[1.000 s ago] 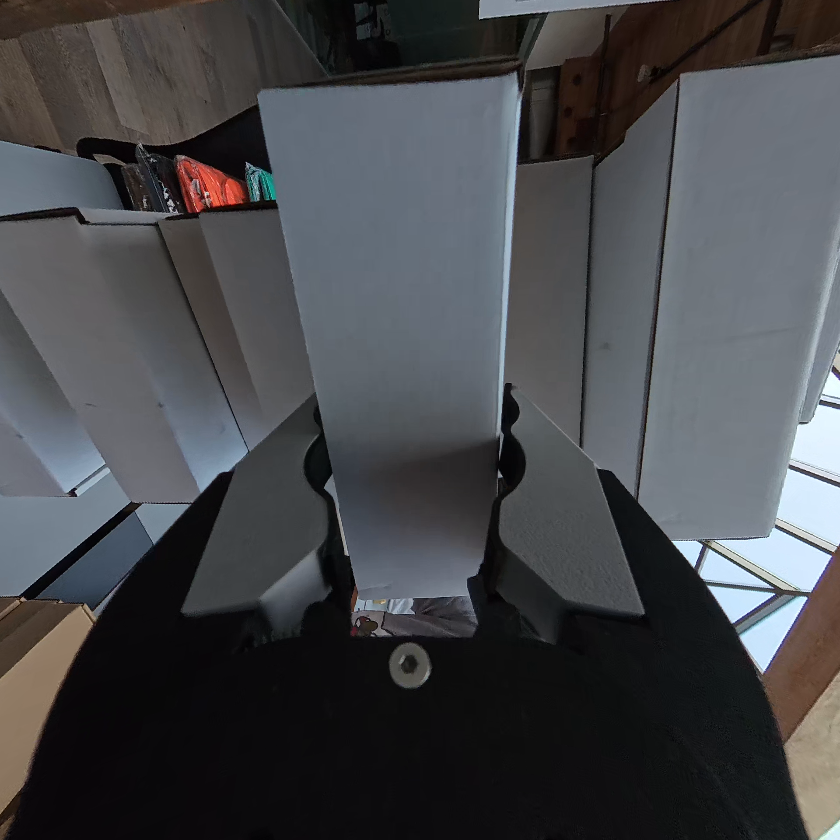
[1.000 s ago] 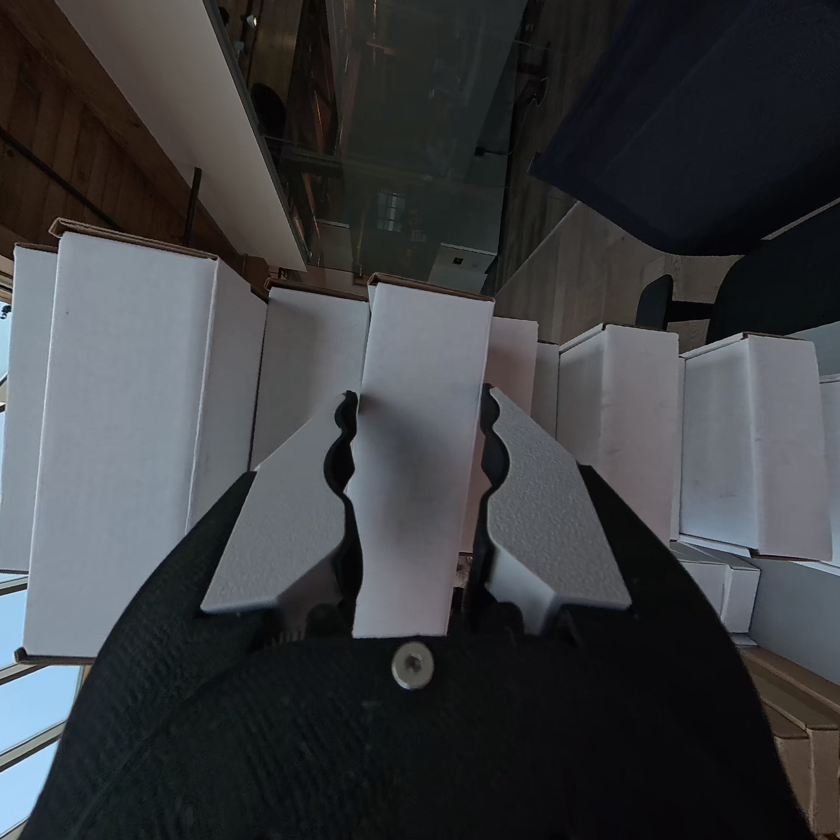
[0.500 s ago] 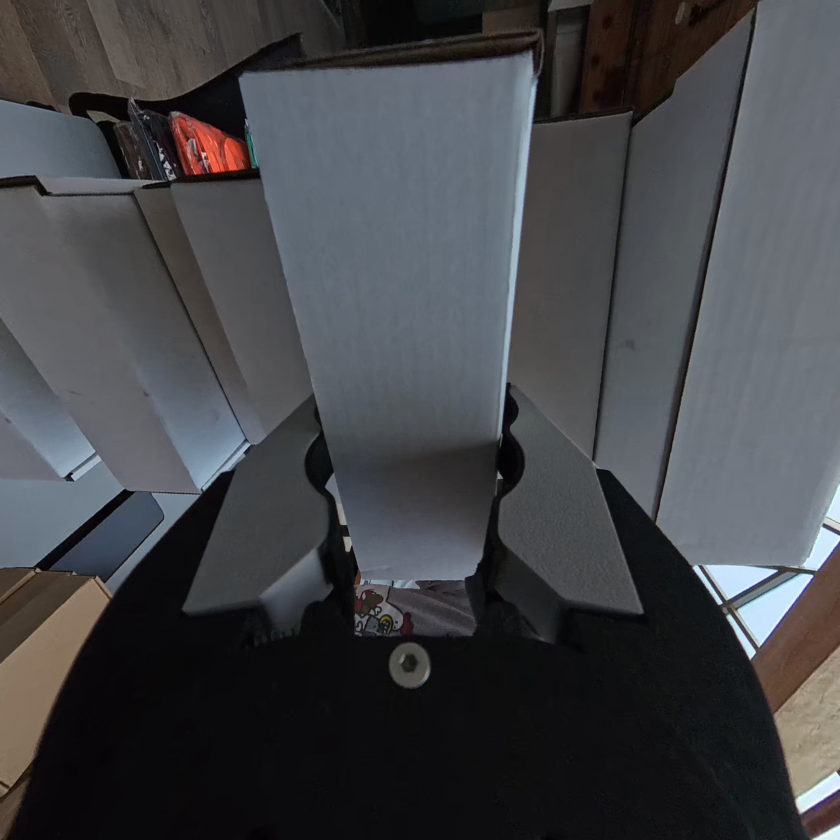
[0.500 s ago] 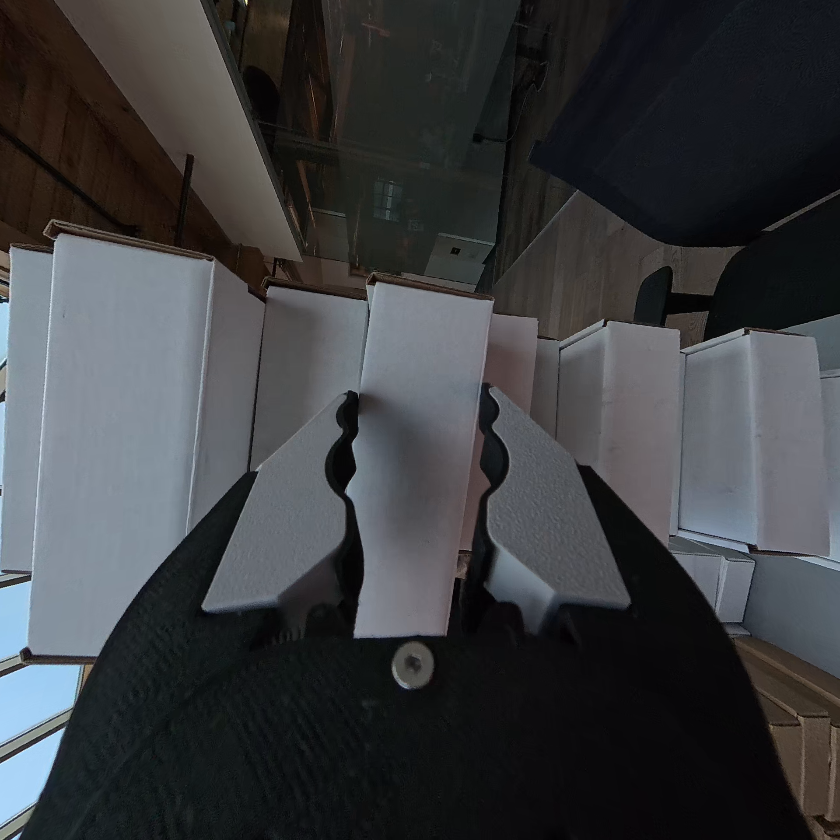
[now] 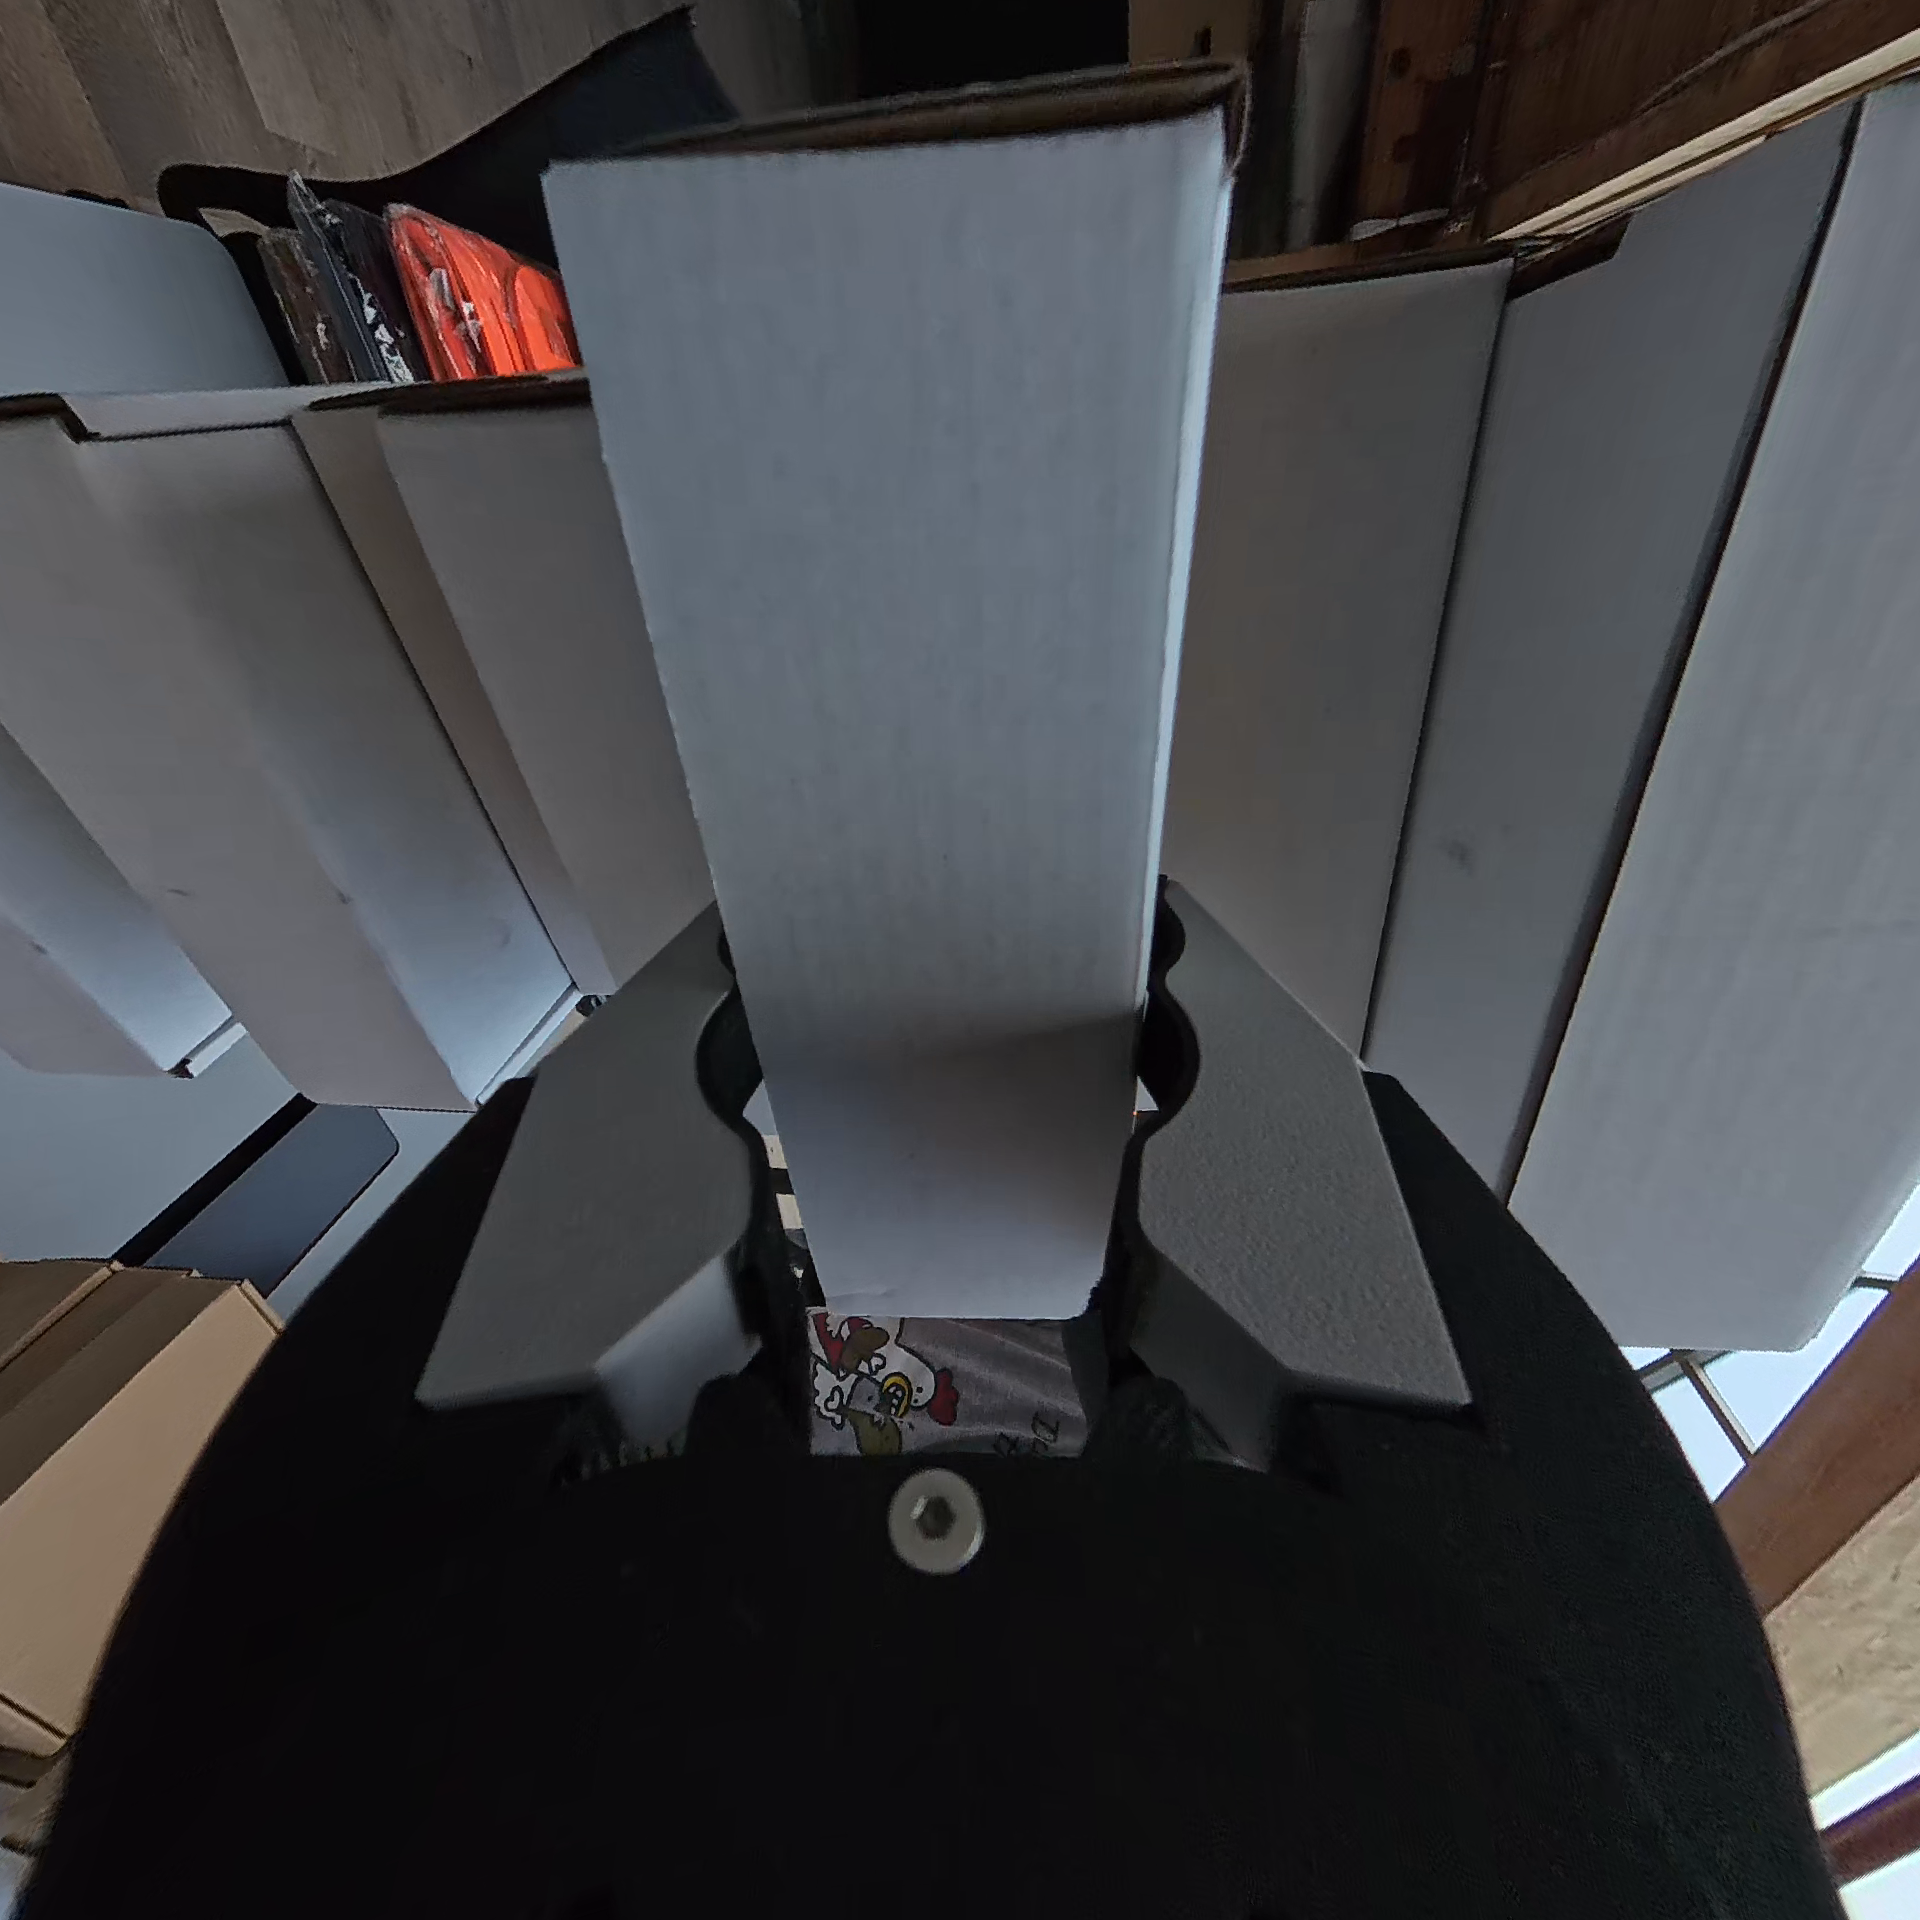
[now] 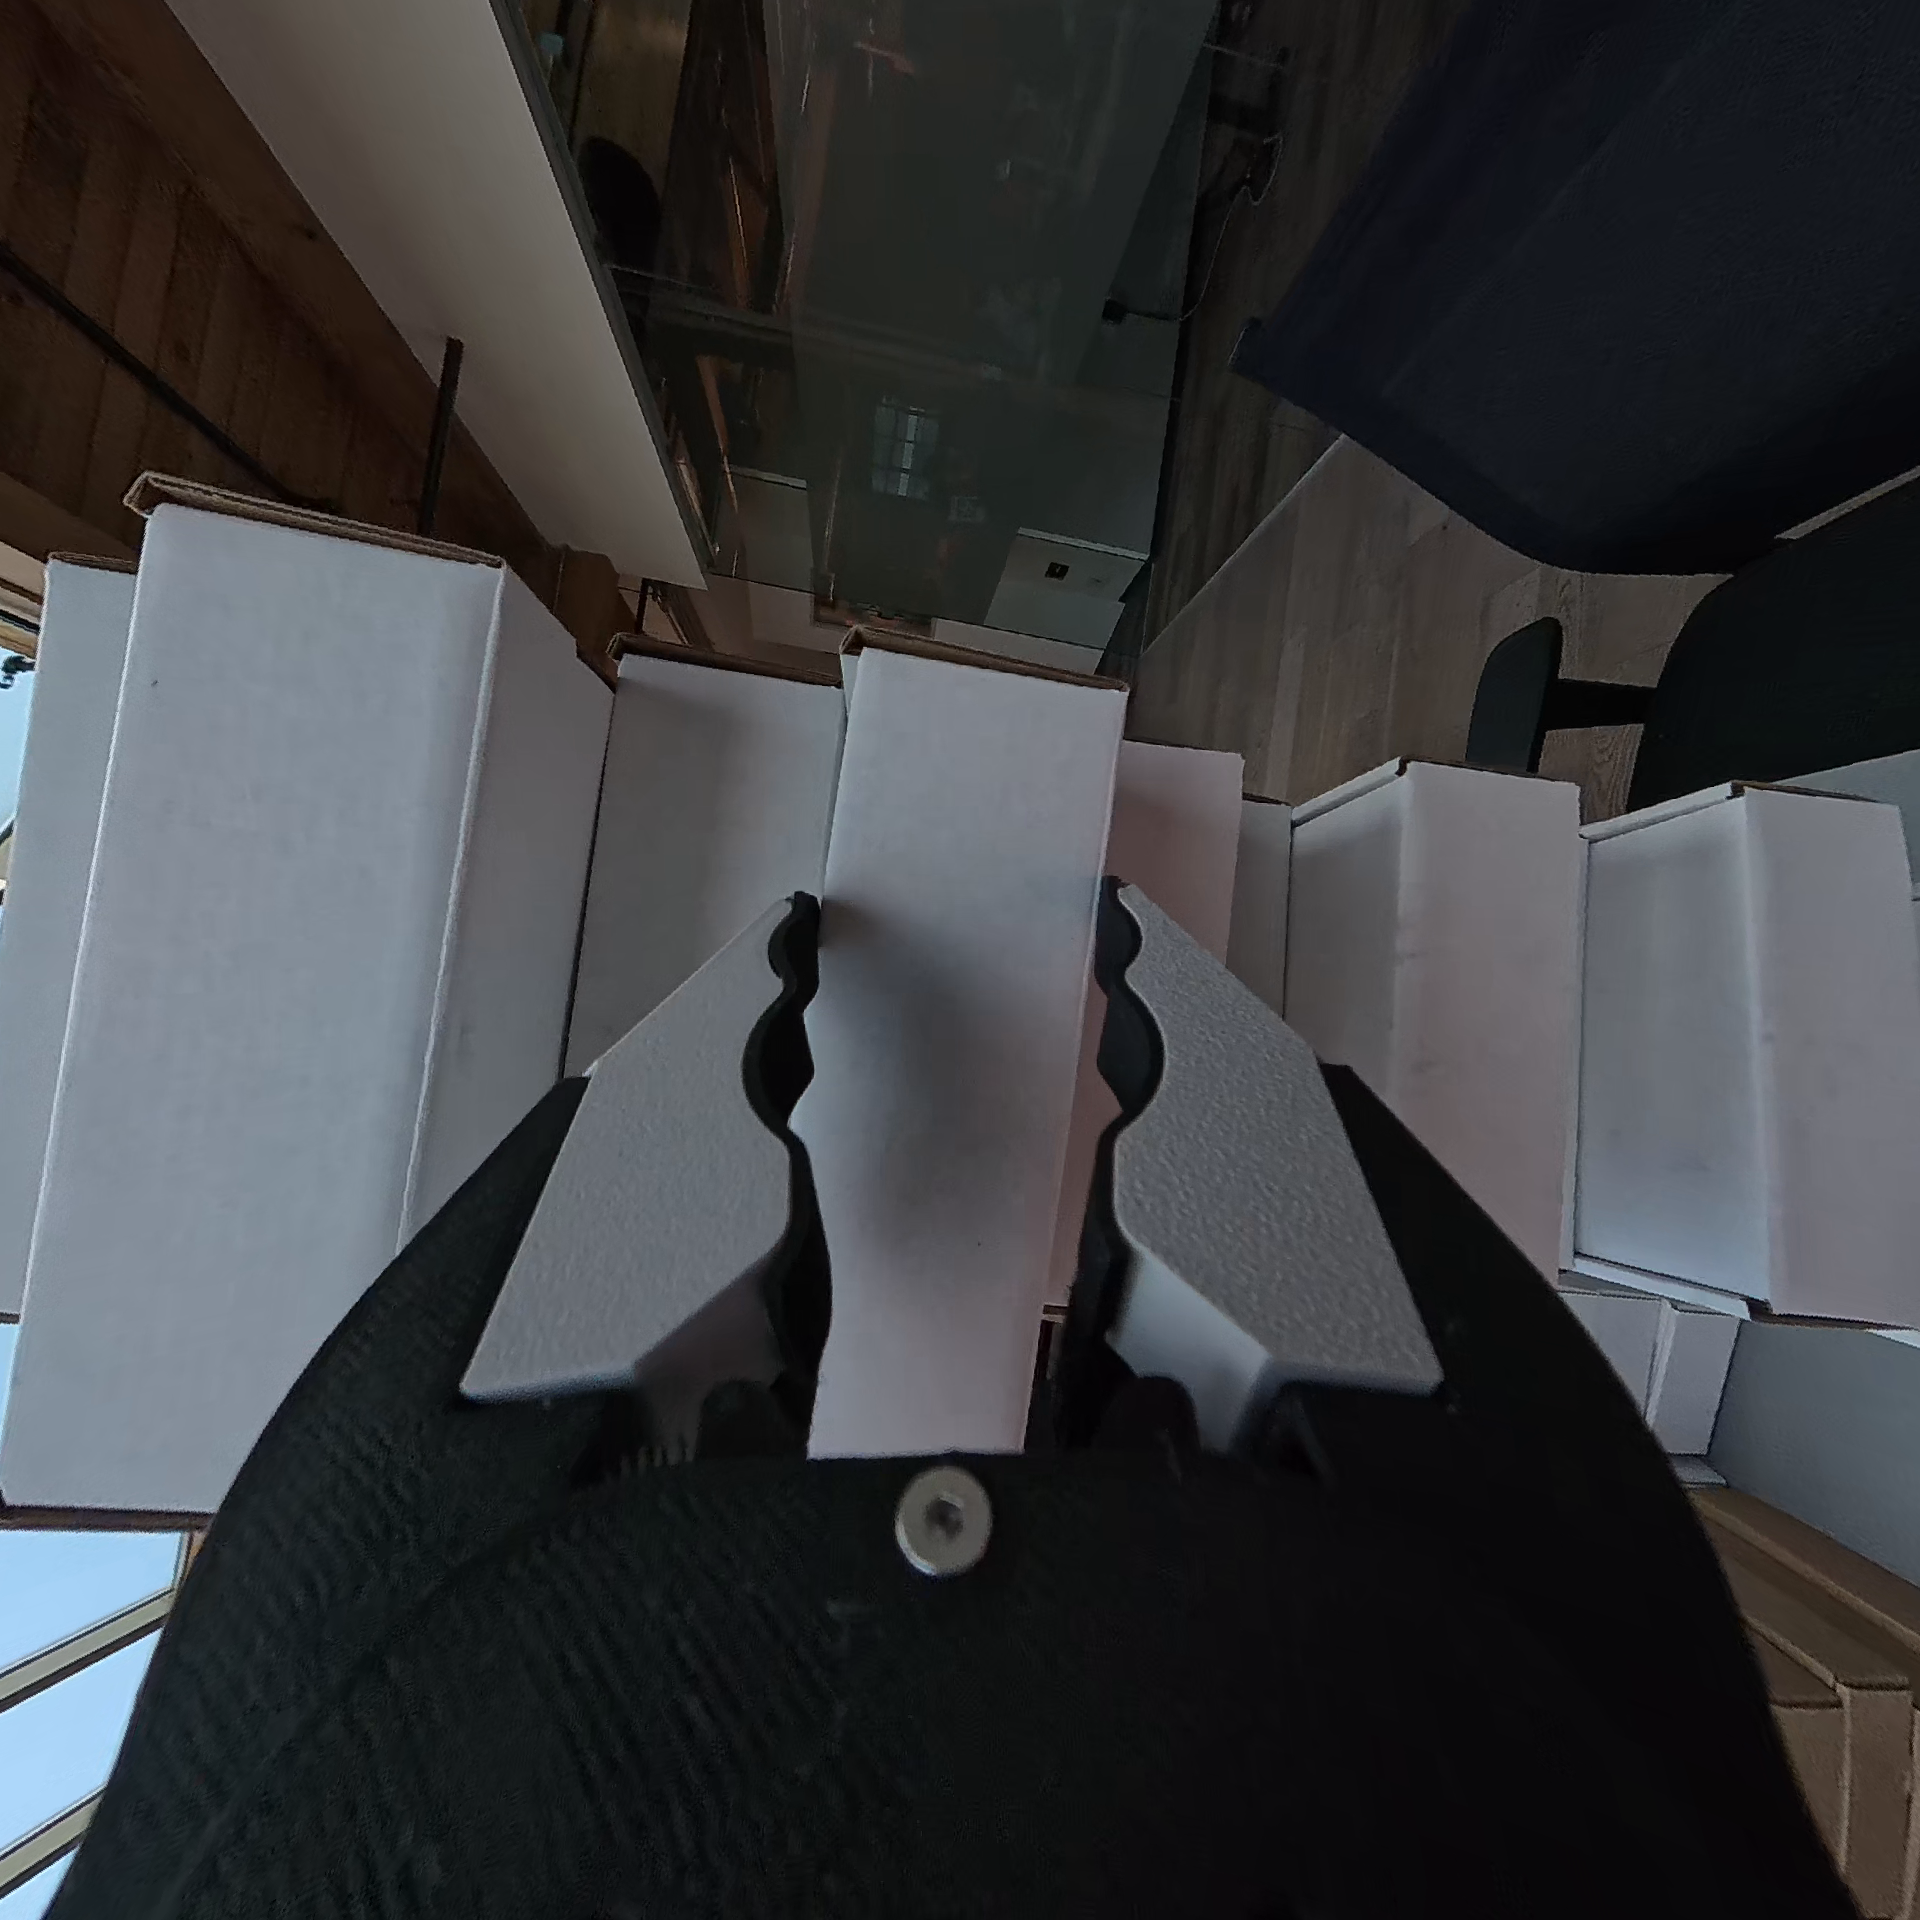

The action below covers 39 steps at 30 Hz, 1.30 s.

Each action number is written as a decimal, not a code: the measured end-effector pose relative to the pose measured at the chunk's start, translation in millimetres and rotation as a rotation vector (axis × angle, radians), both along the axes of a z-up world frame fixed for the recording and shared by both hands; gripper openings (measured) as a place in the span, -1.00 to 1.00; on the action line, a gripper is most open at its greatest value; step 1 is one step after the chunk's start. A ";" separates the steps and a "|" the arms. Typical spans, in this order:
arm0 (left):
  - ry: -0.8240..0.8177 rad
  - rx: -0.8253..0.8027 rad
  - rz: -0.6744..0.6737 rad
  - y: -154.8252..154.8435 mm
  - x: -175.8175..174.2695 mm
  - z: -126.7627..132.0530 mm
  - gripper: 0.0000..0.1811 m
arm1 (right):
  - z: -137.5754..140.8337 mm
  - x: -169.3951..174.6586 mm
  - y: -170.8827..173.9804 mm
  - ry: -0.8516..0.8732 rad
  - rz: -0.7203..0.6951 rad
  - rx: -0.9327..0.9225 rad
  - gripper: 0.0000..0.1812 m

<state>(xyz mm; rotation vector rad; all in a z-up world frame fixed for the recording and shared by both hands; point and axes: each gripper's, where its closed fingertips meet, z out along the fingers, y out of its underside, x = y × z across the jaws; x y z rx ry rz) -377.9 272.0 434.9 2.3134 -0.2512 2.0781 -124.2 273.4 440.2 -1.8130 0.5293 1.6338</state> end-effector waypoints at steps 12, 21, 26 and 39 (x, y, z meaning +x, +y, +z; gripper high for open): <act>0.008 0.000 -0.016 -3.1 2.3 -0.6 -0.20 | -2.0 0.9 10.4 0.036 0.026 -0.009 -0.41; -0.016 -0.009 -0.005 -2.8 1.5 -0.6 -0.19 | -1.6 1.7 10.3 0.056 0.024 -0.006 -0.41; -0.064 -0.040 0.017 -0.3 -1.6 1.9 -0.20 | -1.6 2.1 9.9 0.065 0.019 -0.002 -0.41; -0.075 -0.055 0.074 7.6 -12.1 -0.1 -0.11 | -1.9 3.0 10.1 0.057 0.010 -0.011 -0.41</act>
